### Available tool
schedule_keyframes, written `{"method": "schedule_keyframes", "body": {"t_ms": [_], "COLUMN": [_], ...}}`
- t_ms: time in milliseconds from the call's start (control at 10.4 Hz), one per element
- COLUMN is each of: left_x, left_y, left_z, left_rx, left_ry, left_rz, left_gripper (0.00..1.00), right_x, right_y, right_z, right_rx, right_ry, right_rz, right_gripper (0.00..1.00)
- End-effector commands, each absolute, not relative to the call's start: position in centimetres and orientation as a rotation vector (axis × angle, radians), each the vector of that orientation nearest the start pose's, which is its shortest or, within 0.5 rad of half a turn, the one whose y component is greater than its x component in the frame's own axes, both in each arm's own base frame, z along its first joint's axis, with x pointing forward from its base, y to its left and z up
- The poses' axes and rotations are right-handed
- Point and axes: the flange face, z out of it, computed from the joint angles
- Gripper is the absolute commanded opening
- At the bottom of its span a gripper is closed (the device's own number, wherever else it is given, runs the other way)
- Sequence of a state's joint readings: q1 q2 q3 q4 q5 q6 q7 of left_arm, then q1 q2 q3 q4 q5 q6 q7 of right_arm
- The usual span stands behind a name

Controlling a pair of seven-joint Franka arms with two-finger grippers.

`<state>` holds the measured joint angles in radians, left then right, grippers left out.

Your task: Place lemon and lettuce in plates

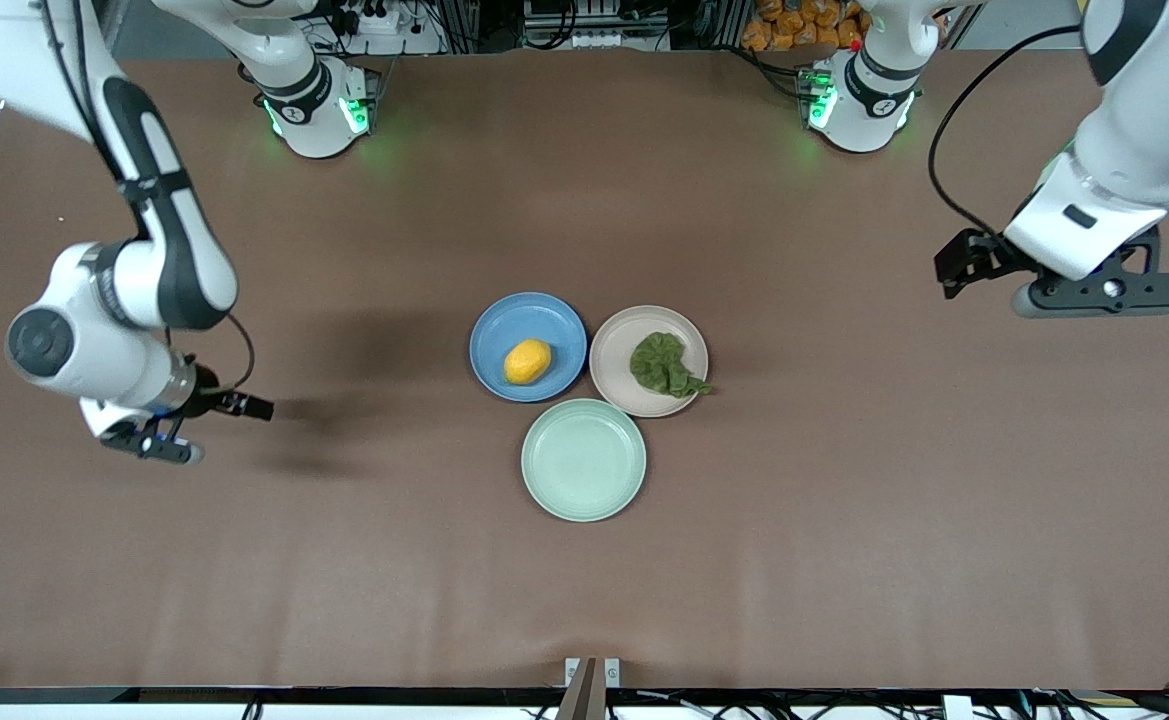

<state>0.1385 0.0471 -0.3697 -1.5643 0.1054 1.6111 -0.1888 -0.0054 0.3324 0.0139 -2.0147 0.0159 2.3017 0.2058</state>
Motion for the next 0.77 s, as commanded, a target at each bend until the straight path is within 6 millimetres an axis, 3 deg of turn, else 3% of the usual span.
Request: {"method": "schedule_keyframes", "body": {"t_ms": [0,384,672], "left_x": [54.9,54.7,54.8], "left_y": [-9.1,-7.4,-6.8], "left_z": [62.5,63.3,63.3], "left_rx": [-3.098,-3.098,-3.100], "left_ry": [0.087,0.081,0.117], "left_rz": [-0.040,-0.061,-0.058], "left_gripper": [1.00,1.00,1.00], "right_x": [54.1,51.2,52.0], "right_y": [1.8,2.3,2.2], "right_z": [29.3,33.5,38.0], "right_rx": [-3.130,-3.134,-3.127], "right_ry": [0.262,0.247,0.247], "right_rz": [0.017,0.012,-0.093], "right_gripper": [1.00,1.00,1.00]}}
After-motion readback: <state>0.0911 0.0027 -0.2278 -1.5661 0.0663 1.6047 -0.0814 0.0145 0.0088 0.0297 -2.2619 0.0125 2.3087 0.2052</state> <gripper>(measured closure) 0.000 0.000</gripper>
